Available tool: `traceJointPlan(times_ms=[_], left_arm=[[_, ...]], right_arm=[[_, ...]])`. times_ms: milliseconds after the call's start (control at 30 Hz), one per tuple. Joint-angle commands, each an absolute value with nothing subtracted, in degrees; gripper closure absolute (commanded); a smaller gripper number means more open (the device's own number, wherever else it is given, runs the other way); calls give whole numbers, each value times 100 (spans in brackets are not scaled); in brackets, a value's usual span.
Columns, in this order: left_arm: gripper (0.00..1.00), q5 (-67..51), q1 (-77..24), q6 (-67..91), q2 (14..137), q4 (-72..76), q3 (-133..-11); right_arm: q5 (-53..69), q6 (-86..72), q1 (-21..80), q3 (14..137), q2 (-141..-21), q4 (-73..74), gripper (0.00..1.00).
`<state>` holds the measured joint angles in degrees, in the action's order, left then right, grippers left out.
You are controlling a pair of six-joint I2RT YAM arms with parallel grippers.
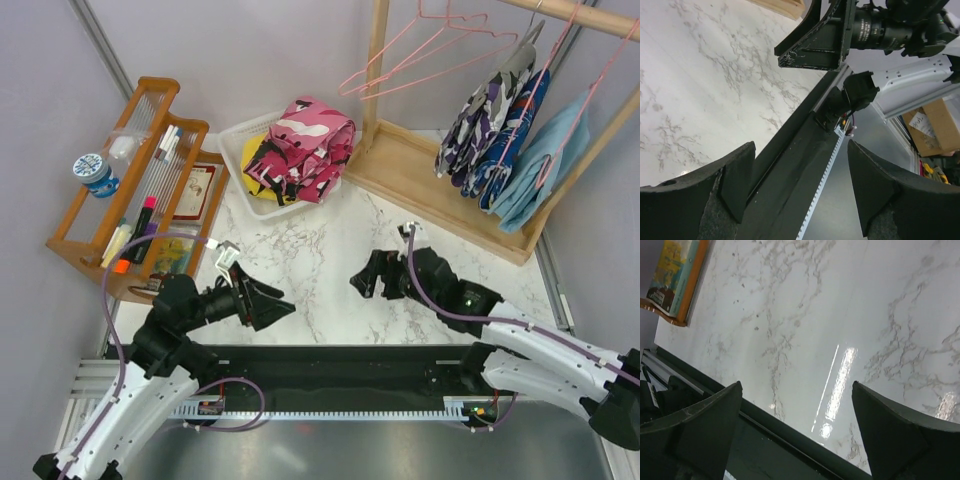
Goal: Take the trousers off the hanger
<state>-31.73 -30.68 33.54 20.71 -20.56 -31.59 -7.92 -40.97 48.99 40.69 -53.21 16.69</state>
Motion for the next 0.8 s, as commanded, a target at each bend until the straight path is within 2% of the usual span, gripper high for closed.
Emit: traceJointPlan(times_ms=[0,133,233,500,767], left_arm=[[19,-3822,-3076,4253,1276,-678,-2050],[16,-4227,-3076,4982,363,576,-1030],[15,-4350,-3076,5580,-482,931,-406],[14,-4966,-3076,7109,-501,3422,860],[13,-5054,-3085,7435,-510,3673,967]], right_arm=[[-737,-4815,4948,2659,-4606,221,2],[-765,-5378,4957,1497,-4088,-543,2],[-817,-5703,4957,678,-3701,-1185,2],[-923,-6459,4957,-779,-2682,-1871,2],[-932,-6196,4957,-791,-2040,-1256,2]])
